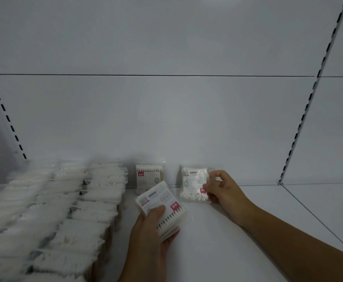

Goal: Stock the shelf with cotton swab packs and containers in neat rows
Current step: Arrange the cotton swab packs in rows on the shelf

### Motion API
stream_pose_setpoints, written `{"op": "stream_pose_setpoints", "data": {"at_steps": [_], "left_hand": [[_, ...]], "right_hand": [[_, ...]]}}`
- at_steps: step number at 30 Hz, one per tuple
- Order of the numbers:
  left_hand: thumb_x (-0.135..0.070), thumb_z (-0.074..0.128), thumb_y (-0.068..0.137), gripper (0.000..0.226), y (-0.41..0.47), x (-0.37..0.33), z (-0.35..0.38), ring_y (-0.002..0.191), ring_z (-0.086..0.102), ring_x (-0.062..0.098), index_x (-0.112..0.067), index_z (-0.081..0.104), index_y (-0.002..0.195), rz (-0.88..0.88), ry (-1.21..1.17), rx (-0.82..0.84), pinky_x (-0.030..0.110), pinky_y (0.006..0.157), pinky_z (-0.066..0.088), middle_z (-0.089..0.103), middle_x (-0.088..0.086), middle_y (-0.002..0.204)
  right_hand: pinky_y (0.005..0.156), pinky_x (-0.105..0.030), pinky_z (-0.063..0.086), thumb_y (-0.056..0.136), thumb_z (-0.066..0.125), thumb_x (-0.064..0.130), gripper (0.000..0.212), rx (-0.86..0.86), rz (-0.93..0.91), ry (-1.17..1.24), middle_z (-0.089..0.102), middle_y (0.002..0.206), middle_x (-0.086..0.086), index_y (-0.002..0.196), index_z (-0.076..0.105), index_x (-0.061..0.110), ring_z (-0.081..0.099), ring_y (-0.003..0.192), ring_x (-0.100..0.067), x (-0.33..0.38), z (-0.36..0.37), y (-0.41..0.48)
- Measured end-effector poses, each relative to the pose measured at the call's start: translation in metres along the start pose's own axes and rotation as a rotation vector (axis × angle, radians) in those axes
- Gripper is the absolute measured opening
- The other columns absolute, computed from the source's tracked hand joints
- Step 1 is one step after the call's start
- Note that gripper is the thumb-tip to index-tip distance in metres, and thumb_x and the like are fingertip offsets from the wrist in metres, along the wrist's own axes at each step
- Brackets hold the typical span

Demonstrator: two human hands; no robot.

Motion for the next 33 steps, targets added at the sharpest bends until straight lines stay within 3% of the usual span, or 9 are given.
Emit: {"op": "stream_pose_setpoints", "data": {"at_steps": [4,7,11,15,18,22,25,28,33], "left_hand": [[-0.005,0.055,0.088,0.015,0.0,0.001,0.0,0.048,0.066,0.013,-0.015,0.064,0.094,-0.015,0.027,0.024,0.023,0.038,0.049,0.071,0.004,0.062],[-0.005,0.055,0.088,0.016,0.002,0.003,0.0,0.049,0.065,0.012,-0.016,0.065,0.094,-0.012,0.076,0.042,0.024,0.041,0.048,0.072,0.003,0.063],[-0.005,0.056,0.088,0.015,0.003,0.003,-0.001,0.052,0.066,0.014,-0.016,0.065,0.093,-0.024,0.098,0.046,0.025,0.042,0.048,0.072,0.004,0.064],[-0.005,0.056,0.088,0.015,0.003,0.002,-0.001,0.049,0.066,0.014,-0.015,0.066,0.093,-0.031,0.082,0.052,0.024,0.041,0.049,0.072,0.005,0.064],[-0.005,0.056,0.088,0.015,0.004,0.003,0.0,0.048,0.066,0.014,-0.015,0.066,0.092,-0.034,0.081,0.055,0.024,0.039,0.048,0.072,0.005,0.064],[-0.004,0.056,0.088,0.015,0.006,0.004,-0.001,0.048,0.067,0.015,-0.014,0.066,0.092,-0.035,0.077,0.05,0.025,0.038,0.048,0.072,0.006,0.065],[-0.005,0.056,0.088,0.015,0.006,0.005,-0.002,0.049,0.067,0.014,-0.013,0.066,0.094,-0.032,0.087,0.053,0.025,0.039,0.049,0.072,0.006,0.066],[-0.005,0.056,0.087,0.016,0.005,0.004,-0.001,0.051,0.067,0.014,-0.015,0.067,0.093,-0.028,0.096,0.05,0.025,0.041,0.049,0.073,0.005,0.068],[-0.004,0.056,0.088,0.016,0.003,0.003,0.002,0.051,0.067,0.013,-0.015,0.067,0.091,-0.01,0.119,0.053,0.027,0.048,0.049,0.073,0.005,0.067]], "right_hand": [[0.065,-0.032,0.043,0.088,0.054,-0.009,0.051,0.038,-0.044,-0.059,0.062,0.08,-0.025,0.123,0.046,0.028,0.052,0.072,-0.025,-0.002,0.001,-0.001],[0.067,-0.031,0.046,0.087,0.048,-0.015,0.069,0.097,-0.058,-0.096,0.063,0.085,-0.017,0.126,0.043,0.043,0.057,0.073,-0.02,-0.002,0.002,-0.001],[0.071,-0.031,0.052,0.083,0.046,-0.019,0.045,0.122,-0.055,-0.049,0.065,0.103,-0.012,0.109,0.054,0.017,0.062,0.09,-0.024,0.0,0.002,-0.003],[0.059,-0.026,0.054,0.084,0.059,-0.011,0.021,0.044,-0.048,0.001,0.071,0.09,-0.011,0.094,0.053,0.007,0.07,0.078,-0.02,-0.001,-0.001,-0.003],[0.06,-0.031,0.052,0.079,0.063,-0.014,0.029,-0.032,-0.024,0.078,0.066,0.091,-0.017,0.086,0.05,0.011,0.066,0.077,-0.025,-0.002,-0.007,0.002],[0.071,-0.039,0.059,0.074,0.052,-0.026,0.055,0.064,0.017,0.267,0.071,0.096,-0.009,0.103,0.058,0.02,0.069,0.084,-0.023,-0.002,-0.015,0.006],[0.065,-0.028,0.058,0.074,0.058,-0.02,0.038,0.057,-0.012,0.283,0.072,0.098,-0.01,0.098,0.062,0.009,0.071,0.084,-0.021,-0.002,-0.012,0.004],[0.058,-0.023,0.055,0.07,0.068,-0.016,0.034,-0.063,-0.097,0.148,0.072,0.087,-0.008,0.089,0.052,0.007,0.069,0.073,-0.014,0.001,-0.011,0.001],[0.068,-0.036,0.049,0.072,0.069,-0.015,0.028,-0.087,0.003,0.095,0.066,0.09,-0.023,0.082,0.053,0.006,0.061,0.078,-0.029,0.001,0.002,0.001]]}}
Point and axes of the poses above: each hand's wrist, its own y-axis towards the middle knuckle, its own z-axis out of the palm, x = y × z, the point moved 1 cm from there along y, towards the middle knuckle
